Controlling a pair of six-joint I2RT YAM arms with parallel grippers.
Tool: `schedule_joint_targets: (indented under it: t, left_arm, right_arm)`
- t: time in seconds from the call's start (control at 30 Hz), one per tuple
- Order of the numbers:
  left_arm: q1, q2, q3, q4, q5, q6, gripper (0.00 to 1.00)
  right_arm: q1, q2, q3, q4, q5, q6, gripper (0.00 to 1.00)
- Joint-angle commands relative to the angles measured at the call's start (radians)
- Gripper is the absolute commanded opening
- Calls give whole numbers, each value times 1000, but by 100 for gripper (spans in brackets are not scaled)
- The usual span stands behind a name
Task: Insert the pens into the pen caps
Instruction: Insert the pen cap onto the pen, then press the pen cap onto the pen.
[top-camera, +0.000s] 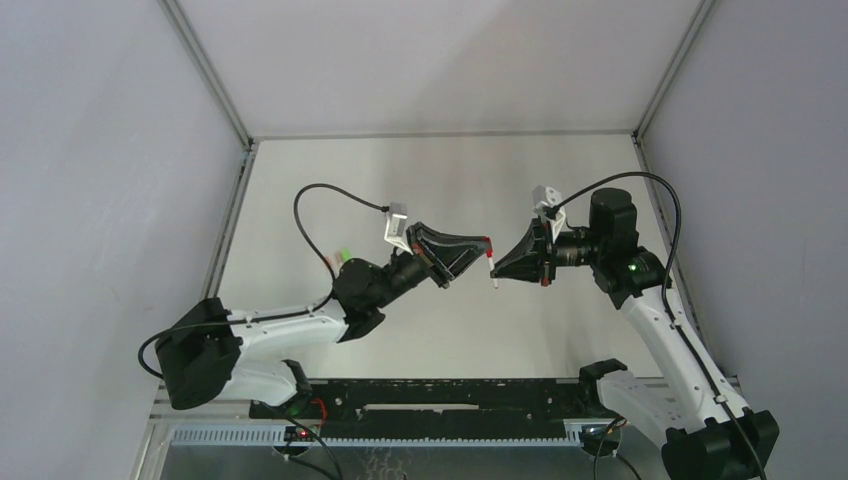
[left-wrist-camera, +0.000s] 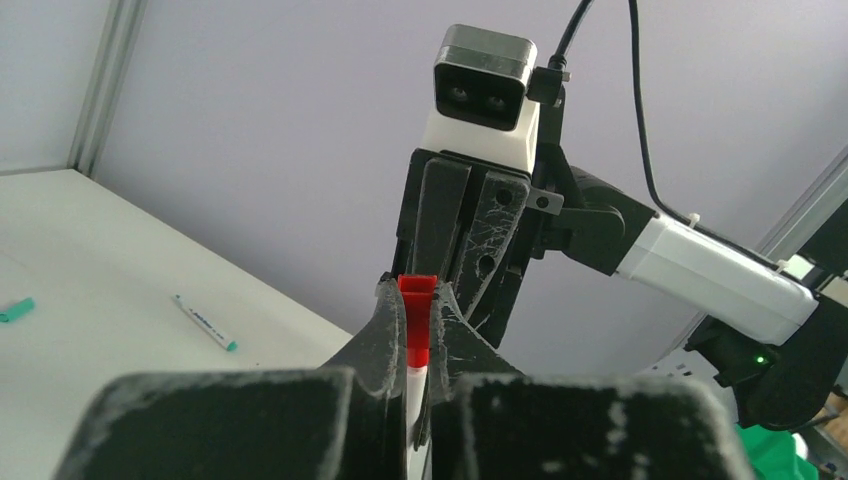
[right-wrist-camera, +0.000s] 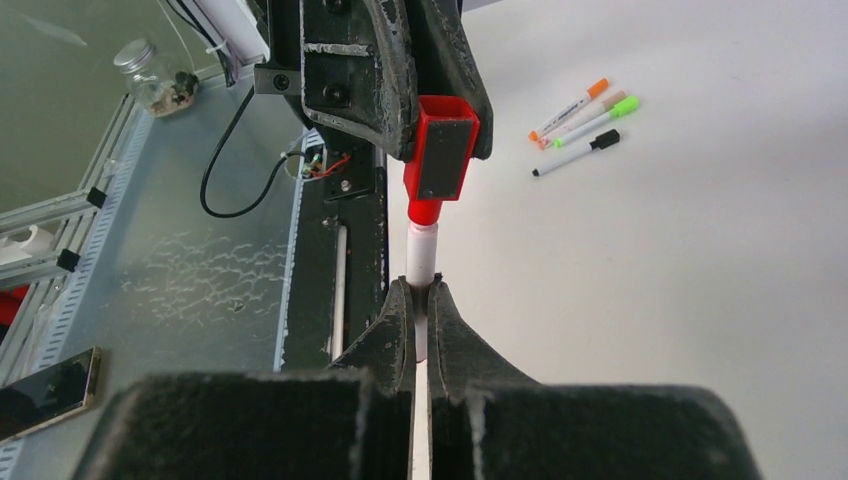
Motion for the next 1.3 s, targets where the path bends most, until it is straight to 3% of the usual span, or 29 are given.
schedule_joint_targets:
  t: [0.0,0.27,0.67,0.8,0.93,1.27]
  left_arm:
    - [-20,-31,11,-97,50,58,0]
    - [-20,-51,1,-139,70,64,9]
    - [-20,-124,-55,-139,3,64,46]
    - [-20,-137,-75,-140,5,78,54]
    - [-20,-123,-70,-139,22,87,53]
    - [-20,-66,-22,-139,66,84,36]
  right_arm:
    - [-8,-6,6,44,-5,7,0]
    - [-10,-2,2,44,-25,-2,0]
    - [-9,-3,1,36,-44,-18,0]
    - [-9,-2,1,35,-51,-20,0]
    - [-8,0,1,33,-56,-22,0]
    - [-8,5,1,33,-60,-24,0]
